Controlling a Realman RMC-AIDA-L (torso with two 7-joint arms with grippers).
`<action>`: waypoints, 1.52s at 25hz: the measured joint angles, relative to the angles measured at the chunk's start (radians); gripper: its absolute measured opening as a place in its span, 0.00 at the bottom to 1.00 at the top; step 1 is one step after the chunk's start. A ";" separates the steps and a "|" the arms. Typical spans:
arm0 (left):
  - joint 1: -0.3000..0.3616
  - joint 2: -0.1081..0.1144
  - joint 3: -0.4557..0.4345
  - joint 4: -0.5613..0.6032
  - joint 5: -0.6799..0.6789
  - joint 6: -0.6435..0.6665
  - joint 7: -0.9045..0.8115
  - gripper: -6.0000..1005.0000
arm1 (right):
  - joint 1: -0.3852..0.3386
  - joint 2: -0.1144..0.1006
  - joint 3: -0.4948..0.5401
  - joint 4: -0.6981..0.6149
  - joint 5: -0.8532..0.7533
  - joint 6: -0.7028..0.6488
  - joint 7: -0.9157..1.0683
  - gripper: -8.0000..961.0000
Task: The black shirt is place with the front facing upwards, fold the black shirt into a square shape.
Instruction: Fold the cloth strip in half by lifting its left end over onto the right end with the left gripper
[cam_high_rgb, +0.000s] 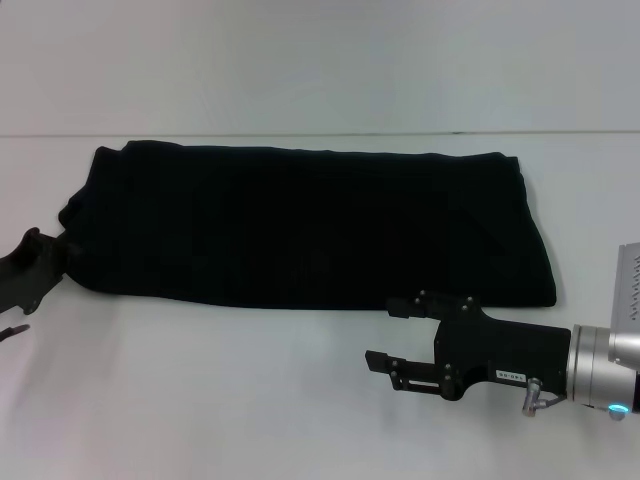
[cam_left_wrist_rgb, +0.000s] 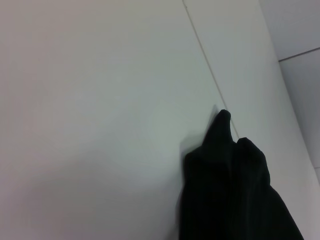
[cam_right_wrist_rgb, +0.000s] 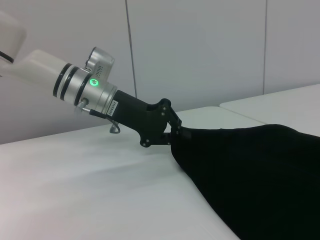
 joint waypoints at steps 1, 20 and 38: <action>0.000 0.000 0.001 0.000 -0.001 0.000 0.002 0.02 | 0.000 0.000 0.000 0.000 0.000 0.000 0.000 0.77; 0.059 0.037 -0.107 0.055 0.019 0.047 0.060 0.03 | 0.001 -0.002 0.000 -0.007 0.001 -0.003 0.000 0.76; 0.012 0.051 -0.127 0.062 -0.017 0.100 0.061 0.04 | -0.038 -0.007 0.035 -0.002 0.003 0.004 0.000 0.75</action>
